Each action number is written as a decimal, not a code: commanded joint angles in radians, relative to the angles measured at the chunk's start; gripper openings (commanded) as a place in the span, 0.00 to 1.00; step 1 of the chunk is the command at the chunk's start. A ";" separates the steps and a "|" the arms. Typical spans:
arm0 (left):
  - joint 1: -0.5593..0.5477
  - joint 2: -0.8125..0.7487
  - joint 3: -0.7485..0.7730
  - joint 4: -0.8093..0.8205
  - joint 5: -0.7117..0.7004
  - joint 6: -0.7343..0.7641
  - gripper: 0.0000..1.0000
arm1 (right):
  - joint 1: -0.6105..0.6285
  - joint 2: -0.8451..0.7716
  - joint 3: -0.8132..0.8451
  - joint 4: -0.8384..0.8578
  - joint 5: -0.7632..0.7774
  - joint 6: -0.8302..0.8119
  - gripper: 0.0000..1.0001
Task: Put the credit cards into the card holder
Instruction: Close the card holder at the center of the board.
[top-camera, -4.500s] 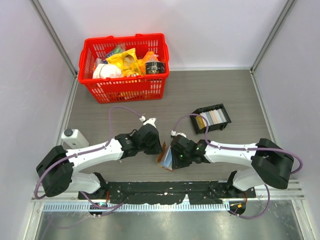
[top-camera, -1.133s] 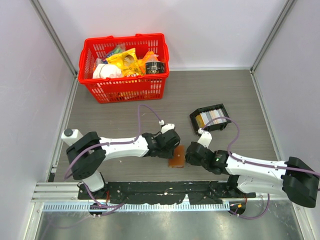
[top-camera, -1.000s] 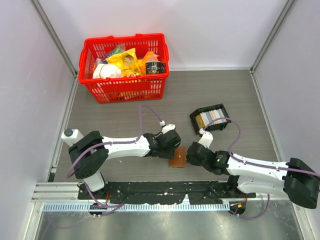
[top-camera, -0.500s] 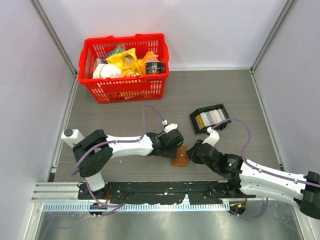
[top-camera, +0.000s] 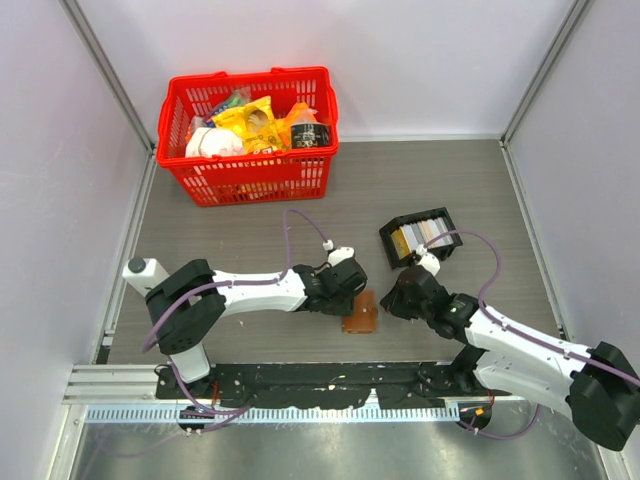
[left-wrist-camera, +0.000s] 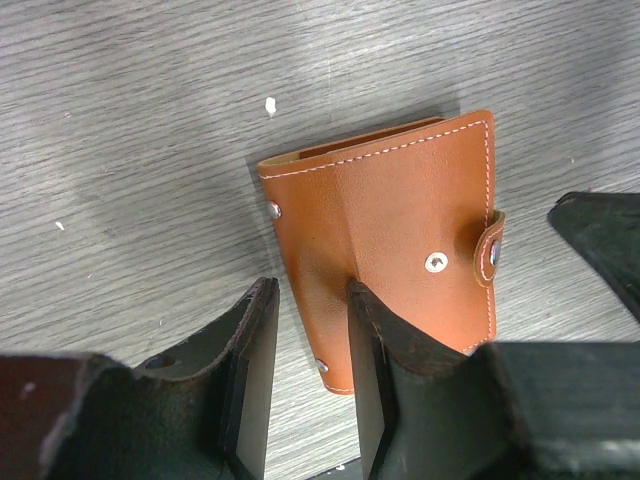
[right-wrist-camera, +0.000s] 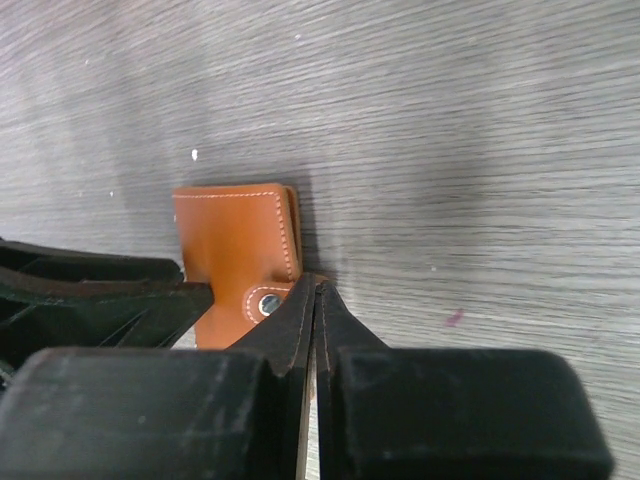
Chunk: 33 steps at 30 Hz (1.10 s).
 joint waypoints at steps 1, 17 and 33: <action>0.005 0.027 -0.016 0.009 -0.024 -0.009 0.38 | -0.005 0.035 0.026 0.093 -0.106 -0.030 0.06; 0.007 0.009 -0.013 -0.003 -0.027 -0.013 0.38 | -0.005 0.012 0.052 0.051 -0.106 -0.041 0.06; 0.005 0.009 -0.014 0.003 -0.023 -0.016 0.40 | -0.005 0.116 0.049 0.123 -0.182 -0.038 0.04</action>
